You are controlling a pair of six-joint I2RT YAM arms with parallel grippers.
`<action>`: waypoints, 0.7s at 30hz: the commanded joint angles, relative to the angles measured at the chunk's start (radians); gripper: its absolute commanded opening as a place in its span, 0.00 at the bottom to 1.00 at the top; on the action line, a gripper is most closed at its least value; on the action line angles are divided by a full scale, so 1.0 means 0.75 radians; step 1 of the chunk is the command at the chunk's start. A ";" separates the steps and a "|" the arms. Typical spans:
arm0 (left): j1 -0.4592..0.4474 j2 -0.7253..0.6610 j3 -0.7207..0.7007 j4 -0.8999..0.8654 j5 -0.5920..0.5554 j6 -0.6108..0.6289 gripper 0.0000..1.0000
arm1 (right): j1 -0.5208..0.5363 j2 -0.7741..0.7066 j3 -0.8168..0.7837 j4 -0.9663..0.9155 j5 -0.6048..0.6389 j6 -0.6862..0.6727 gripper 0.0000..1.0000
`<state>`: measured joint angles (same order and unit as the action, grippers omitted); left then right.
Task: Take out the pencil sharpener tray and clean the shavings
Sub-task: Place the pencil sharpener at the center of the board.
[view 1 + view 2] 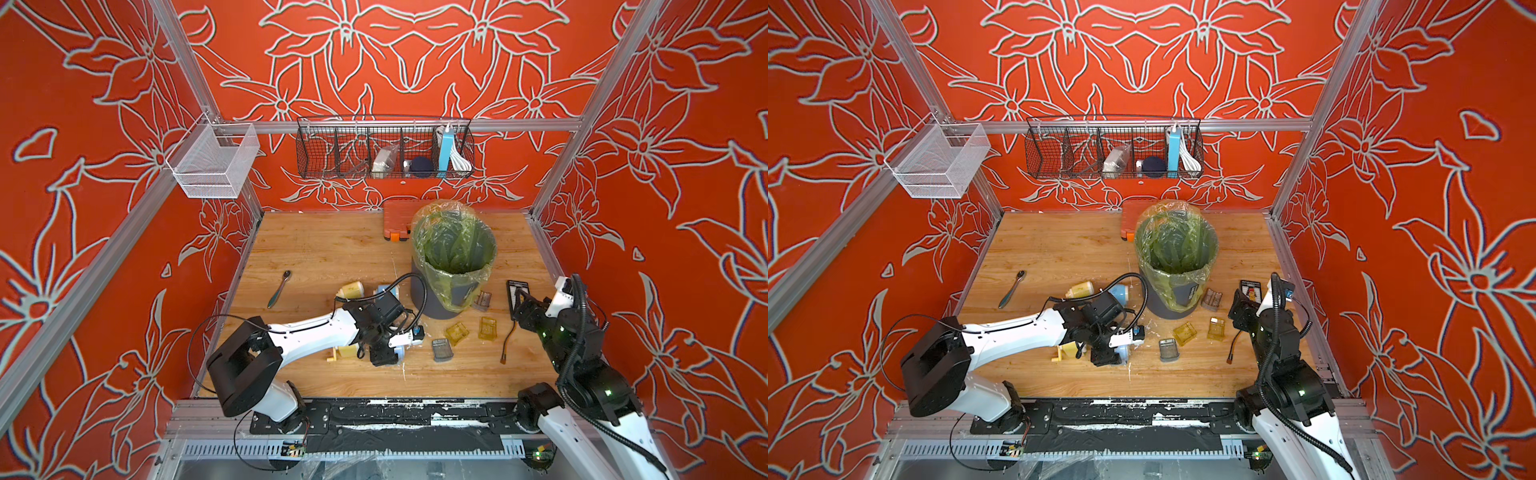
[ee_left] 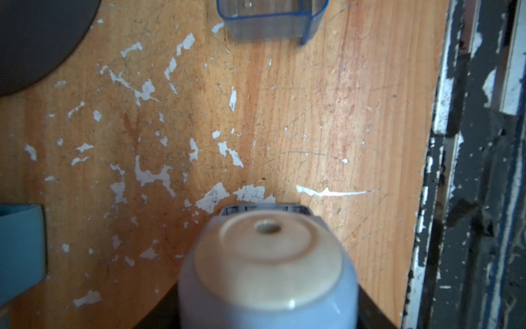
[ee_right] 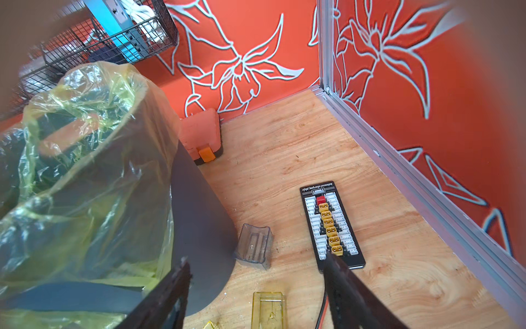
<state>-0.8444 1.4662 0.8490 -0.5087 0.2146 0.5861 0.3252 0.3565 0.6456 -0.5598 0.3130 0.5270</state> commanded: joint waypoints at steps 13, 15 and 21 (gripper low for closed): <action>0.005 -0.578 -0.157 0.137 -0.223 -0.038 0.99 | -0.003 -0.072 0.003 -0.023 0.133 -0.143 0.77; 0.012 -0.754 -0.207 0.201 -0.283 -0.051 0.98 | -0.004 -0.077 -0.031 0.058 0.199 -0.217 0.79; 0.318 -1.078 -0.324 0.412 -0.383 -0.366 0.98 | -0.010 0.072 -0.214 0.303 0.438 -0.303 0.97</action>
<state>-0.7197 0.6952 0.6403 -0.2928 -0.0250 0.4656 0.3248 0.3466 0.5331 -0.4366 0.5243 0.3527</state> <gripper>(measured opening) 0.982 0.972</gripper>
